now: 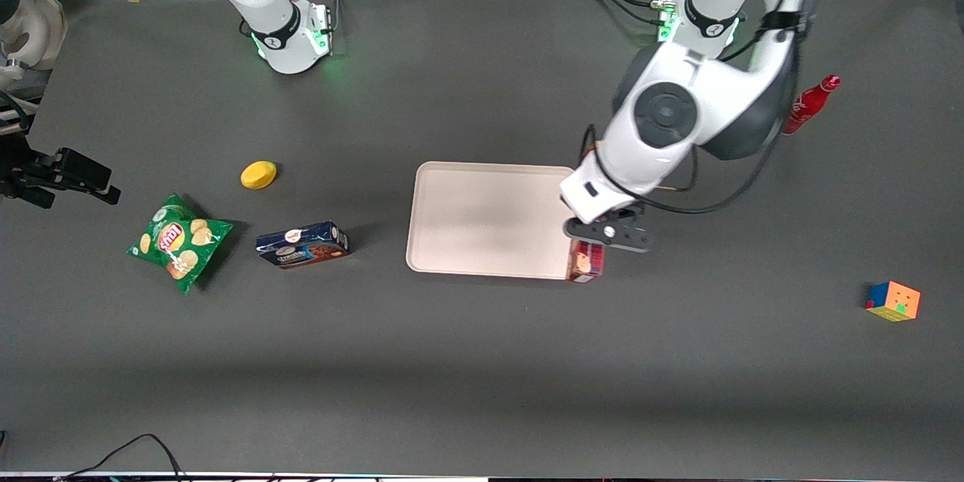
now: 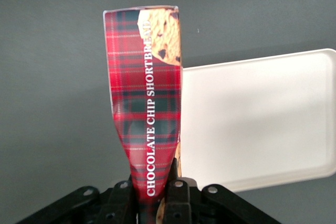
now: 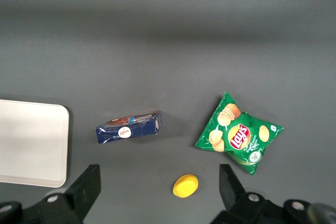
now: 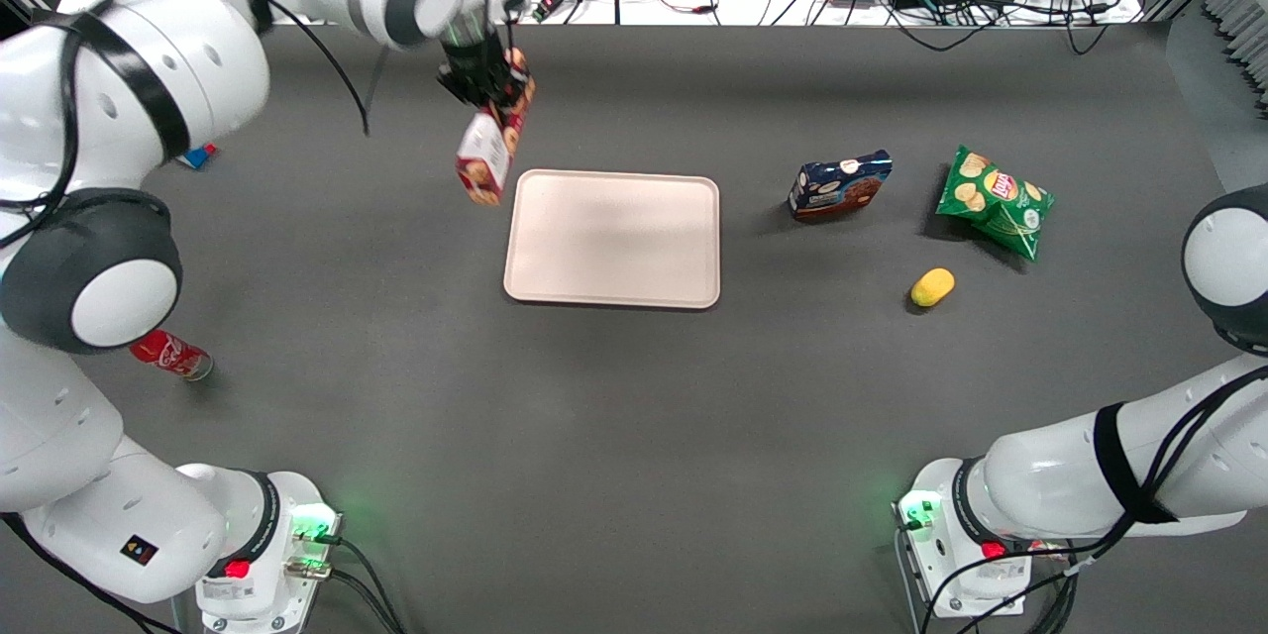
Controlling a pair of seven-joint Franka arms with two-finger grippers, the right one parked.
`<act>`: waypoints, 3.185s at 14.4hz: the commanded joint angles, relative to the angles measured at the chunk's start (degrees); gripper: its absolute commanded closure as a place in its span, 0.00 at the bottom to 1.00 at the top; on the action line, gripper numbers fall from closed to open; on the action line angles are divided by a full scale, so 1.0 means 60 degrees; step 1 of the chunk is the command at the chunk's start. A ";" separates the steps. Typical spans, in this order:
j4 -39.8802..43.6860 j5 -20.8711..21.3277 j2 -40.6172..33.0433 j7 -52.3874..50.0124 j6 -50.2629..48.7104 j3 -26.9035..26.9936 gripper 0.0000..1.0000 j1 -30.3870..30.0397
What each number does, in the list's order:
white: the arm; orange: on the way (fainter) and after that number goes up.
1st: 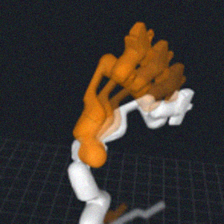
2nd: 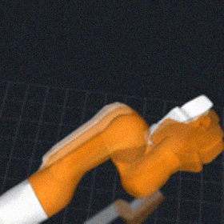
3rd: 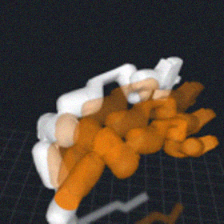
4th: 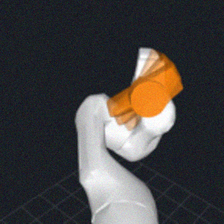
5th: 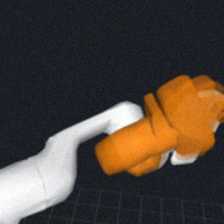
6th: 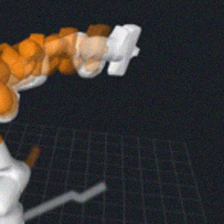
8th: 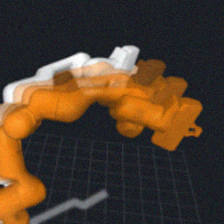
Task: Place red cookie box on tray
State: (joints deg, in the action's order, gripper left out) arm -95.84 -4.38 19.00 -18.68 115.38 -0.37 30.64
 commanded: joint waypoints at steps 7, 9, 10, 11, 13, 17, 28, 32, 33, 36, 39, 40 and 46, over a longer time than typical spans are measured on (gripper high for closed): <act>-0.3903 0.1314 -0.0459 -0.2863 0.4585 -0.0655 0.83 0.0504; -0.4007 0.1360 -0.0239 -0.2864 0.4909 -0.0655 0.83 0.0577; -0.4007 0.1360 -0.0151 -0.2922 0.5026 -0.0655 0.83 0.0592; -0.4007 0.1374 0.0010 -0.2995 0.5216 -0.0655 0.83 0.0607; -0.4007 0.1461 0.0332 -0.3025 0.5553 -0.0655 0.82 0.0607; -0.3963 0.1565 0.0684 -0.3025 0.5730 -0.0553 0.81 0.0666; -0.3189 0.1463 0.0730 -0.2967 0.5120 -0.0392 0.00 0.0636; -0.1520 0.1157 0.0072 -0.1889 0.1913 -0.0100 0.00 0.0243; -0.1386 0.0778 -0.0162 -0.1056 0.1530 -0.0055 0.00 -0.0035; -0.1355 0.0101 -0.1157 0.1378 0.0534 0.0048 0.00 -0.1410; -0.1355 0.0056 -0.2109 0.1647 -0.0318 0.0412 0.00 -0.2234; -0.1355 0.0070 -0.2461 0.1619 -0.0464 0.0602 0.00 -0.2351; -0.0902 0.0261 -0.4278 0.1604 -0.2587 0.0795 0.00 -0.3244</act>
State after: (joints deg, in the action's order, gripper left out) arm -102.31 -3.27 -2.22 -9.31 104.49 4.73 13.02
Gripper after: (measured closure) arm 0.000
